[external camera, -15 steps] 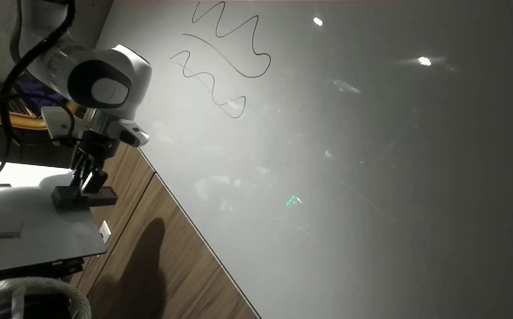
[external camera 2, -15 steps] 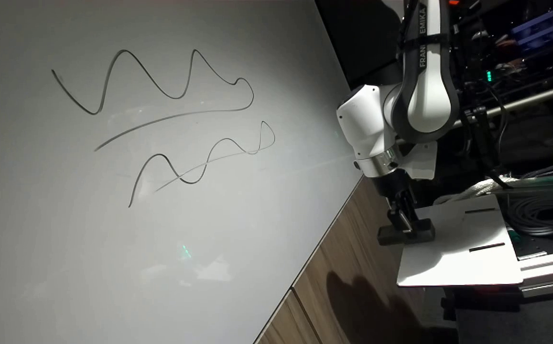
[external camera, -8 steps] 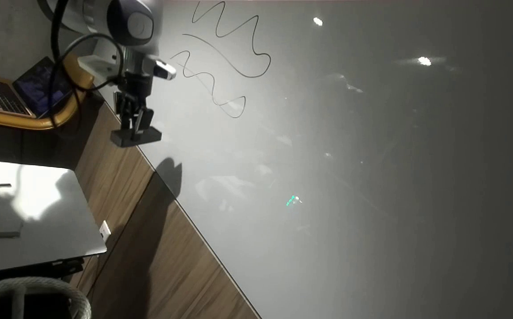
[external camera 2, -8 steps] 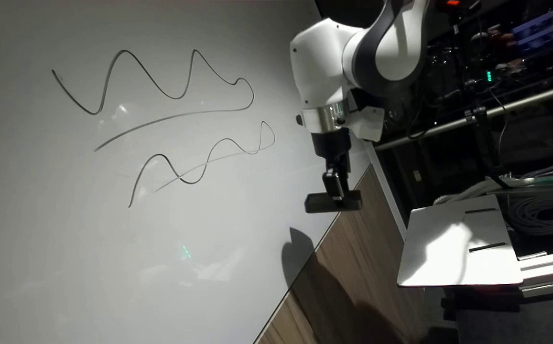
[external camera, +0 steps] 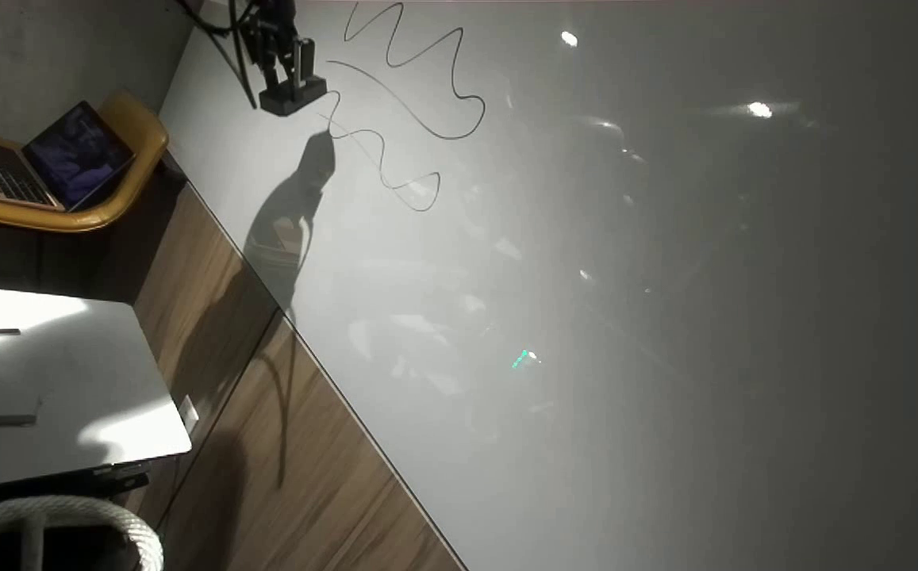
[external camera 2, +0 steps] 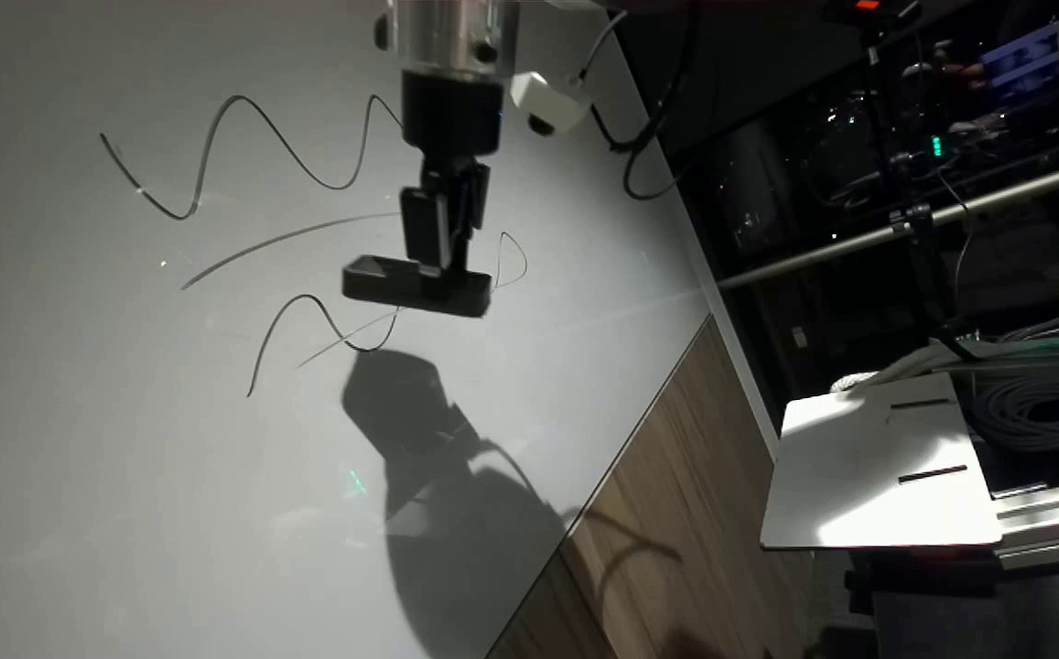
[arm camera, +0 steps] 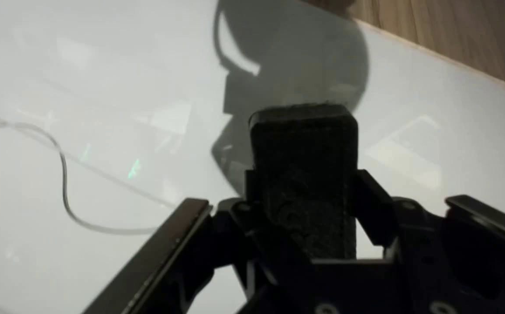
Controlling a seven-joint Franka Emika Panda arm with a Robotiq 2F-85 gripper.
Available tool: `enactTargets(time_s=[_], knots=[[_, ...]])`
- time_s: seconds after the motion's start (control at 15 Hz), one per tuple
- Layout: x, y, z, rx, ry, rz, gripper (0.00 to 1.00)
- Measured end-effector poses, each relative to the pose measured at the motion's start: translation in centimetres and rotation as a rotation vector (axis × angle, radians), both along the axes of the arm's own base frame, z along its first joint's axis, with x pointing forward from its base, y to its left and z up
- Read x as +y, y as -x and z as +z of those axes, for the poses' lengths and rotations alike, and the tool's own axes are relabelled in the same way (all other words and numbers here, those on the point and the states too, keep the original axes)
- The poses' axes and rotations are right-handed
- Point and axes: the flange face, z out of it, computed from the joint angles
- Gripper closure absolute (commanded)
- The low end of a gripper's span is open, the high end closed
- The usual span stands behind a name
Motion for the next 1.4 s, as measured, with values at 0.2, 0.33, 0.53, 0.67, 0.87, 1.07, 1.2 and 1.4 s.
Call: enactTargets(time_s=[0.2, 0.33, 0.53, 0.67, 0.87, 1.07, 1.2, 1.4], knots=[[3.2, -0.4, 6.3, -0.125, 0.007, 0.032, 0.71], [4.8, -0.5, 9.1, -0.215, 0.03, 0.044, 0.71], [7.0, -0.9, 11.5, -0.339, 0.076, 0.044, 0.71], [7.7, -2.1, 12.4, -0.409, 0.113, 0.02, 0.71], [8.1, -4.5, 13.3, -0.478, 0.153, -0.023, 0.71], [8.9, -5.7, 13.6, -0.477, 0.158, -0.067, 0.71], [9.6, -5.8, 13.7, -0.467, 0.16, -0.089, 0.71], [11.3, -6.0, 13.4, -0.45, 0.154, -0.102, 0.71]])
